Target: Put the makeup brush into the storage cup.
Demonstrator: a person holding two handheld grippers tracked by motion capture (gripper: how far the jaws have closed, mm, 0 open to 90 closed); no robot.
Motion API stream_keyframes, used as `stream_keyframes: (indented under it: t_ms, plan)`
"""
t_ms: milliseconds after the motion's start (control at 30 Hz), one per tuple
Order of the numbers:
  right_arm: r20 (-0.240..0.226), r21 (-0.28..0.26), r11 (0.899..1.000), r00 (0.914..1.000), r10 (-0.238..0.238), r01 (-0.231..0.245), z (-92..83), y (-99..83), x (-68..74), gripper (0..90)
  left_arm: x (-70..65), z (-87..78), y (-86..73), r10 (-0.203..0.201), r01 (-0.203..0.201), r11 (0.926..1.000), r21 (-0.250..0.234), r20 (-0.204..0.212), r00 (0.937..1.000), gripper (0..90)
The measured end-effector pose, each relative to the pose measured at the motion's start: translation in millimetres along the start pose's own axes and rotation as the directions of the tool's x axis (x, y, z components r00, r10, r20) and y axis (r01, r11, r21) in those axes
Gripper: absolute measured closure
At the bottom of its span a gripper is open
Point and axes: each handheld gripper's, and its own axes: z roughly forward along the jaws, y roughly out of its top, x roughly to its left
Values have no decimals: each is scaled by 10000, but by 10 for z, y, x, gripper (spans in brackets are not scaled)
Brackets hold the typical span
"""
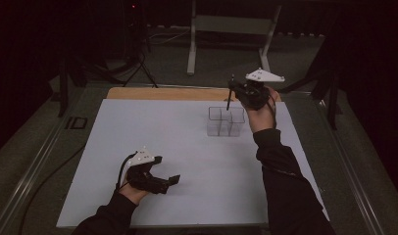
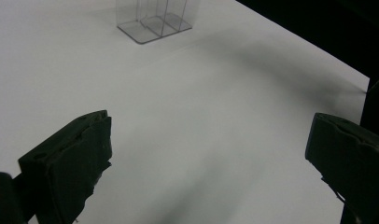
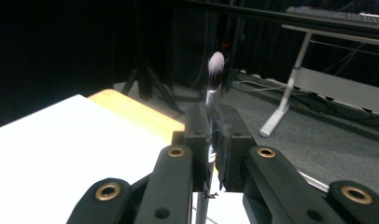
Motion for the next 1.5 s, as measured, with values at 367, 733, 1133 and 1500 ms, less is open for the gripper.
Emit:
stream_keyframes:
  t_ms: [367,733,1133,1500]
  plan:
    - [-3,696,9969,9993,370,-368,150,-214,-35,840,4,-9,3,-43,43,10000,18,0,10000,18]
    - [-86,1060,9923,9978,651,-639,215,-331,-15,839,7,-9,0,-72,72,10000,-17,-4,10000,18]
    - [-196,1826,9773,9934,1127,-1073,309,-488,-26,838,19,-8,-4,-81,81,10000,-4,16,10000,18]
    - [136,2422,9616,9915,1295,-1289,397,-557,-42,599,19,-5,-5,-80,80,10000,31,28,10000,17]
